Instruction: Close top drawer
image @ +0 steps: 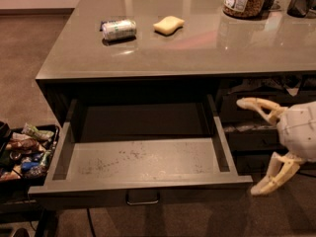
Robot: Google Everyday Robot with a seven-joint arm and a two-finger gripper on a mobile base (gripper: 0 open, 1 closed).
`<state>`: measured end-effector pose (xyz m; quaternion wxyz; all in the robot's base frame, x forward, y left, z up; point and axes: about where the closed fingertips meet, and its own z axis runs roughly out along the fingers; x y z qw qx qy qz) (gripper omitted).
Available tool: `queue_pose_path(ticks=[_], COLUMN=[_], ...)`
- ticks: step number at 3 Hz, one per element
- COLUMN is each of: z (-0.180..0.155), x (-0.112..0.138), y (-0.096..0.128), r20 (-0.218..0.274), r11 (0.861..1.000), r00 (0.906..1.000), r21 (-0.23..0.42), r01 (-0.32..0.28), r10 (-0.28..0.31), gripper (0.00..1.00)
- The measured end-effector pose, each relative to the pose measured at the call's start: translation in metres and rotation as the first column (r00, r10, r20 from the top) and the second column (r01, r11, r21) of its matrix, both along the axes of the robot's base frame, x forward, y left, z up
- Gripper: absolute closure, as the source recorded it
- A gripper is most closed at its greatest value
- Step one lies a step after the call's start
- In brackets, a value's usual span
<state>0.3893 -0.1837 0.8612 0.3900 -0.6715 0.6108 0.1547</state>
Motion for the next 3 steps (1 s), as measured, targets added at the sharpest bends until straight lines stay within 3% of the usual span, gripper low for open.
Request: queue_pose_path(ticks=[2,3], z=[-0.042,-0.071], x=[-0.011,-0.046], y=[0.016,0.025], r20=[-0.08,-0.088], r11=[1.0,0.998], r00=[0.9968,0.9951], r21=[0.002,0.037], r01=[-0.009,0.049], r10=[0.009,-0.046], gripper=[0.0,0.0])
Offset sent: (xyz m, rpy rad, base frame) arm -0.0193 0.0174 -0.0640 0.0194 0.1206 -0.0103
